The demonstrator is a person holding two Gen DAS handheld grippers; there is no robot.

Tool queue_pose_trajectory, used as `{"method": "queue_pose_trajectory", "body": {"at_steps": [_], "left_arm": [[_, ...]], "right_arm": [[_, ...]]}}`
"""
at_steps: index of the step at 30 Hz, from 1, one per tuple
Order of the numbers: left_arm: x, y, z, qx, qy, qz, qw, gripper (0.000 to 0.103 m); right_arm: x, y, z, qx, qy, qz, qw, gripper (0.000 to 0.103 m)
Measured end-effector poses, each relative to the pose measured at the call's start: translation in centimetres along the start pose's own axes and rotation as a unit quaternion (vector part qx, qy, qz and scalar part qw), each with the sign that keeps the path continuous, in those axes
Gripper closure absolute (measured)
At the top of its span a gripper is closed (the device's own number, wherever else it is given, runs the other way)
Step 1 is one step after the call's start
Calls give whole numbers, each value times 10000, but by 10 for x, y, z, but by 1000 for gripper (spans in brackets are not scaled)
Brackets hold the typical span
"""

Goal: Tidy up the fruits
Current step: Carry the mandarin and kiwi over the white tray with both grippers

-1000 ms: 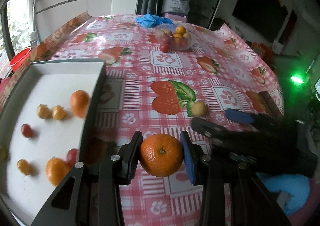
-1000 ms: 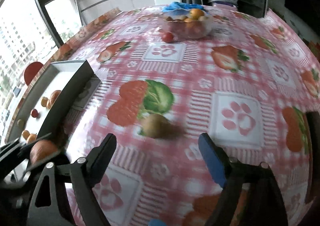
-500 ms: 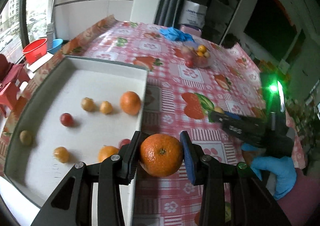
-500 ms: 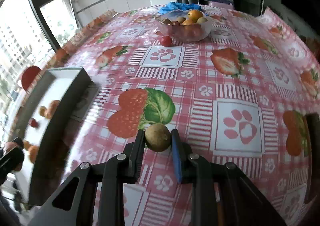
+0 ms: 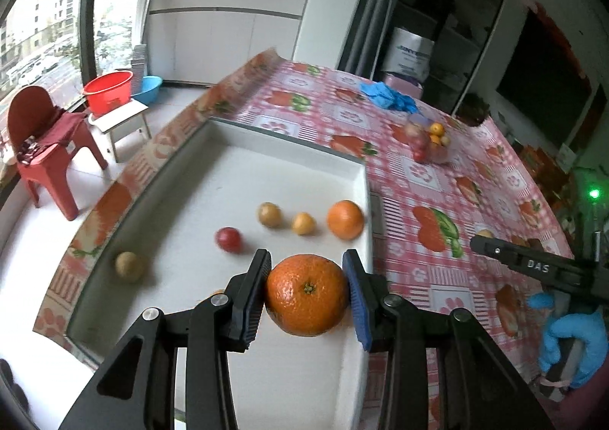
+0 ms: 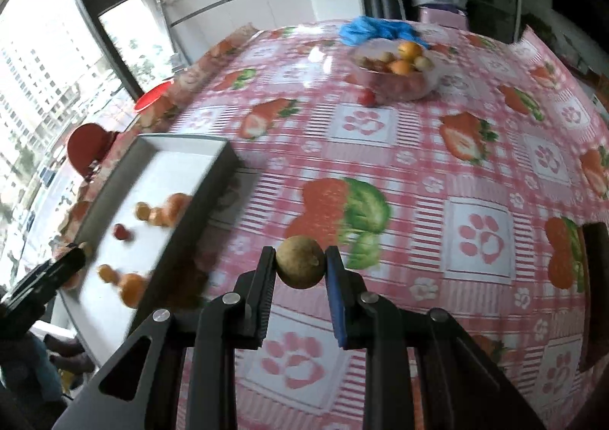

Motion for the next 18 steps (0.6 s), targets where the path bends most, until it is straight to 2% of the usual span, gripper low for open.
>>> {"method": "queue_pose_trajectory", "body": {"at_steps": [9, 18], "left_arm": [[2, -9, 37, 246, 155, 2, 9996, 62], [-8, -16, 52, 341, 266, 109, 9990, 62]], "right_arm": [[-11, -6, 78, 559, 367, 158, 9976, 75], [-29, -14, 119, 853, 505, 356, 9944, 75]]}}
Point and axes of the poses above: each gripper's, at about its wrist camera, not at the fingertips, and x roughly against the way its jaws point, z to its left, y to its top, the point moved 8 cm from there along -x, roughly the way its jaws point, and after that the axes turned 5 degrees about -x, right-handed, at the moved point
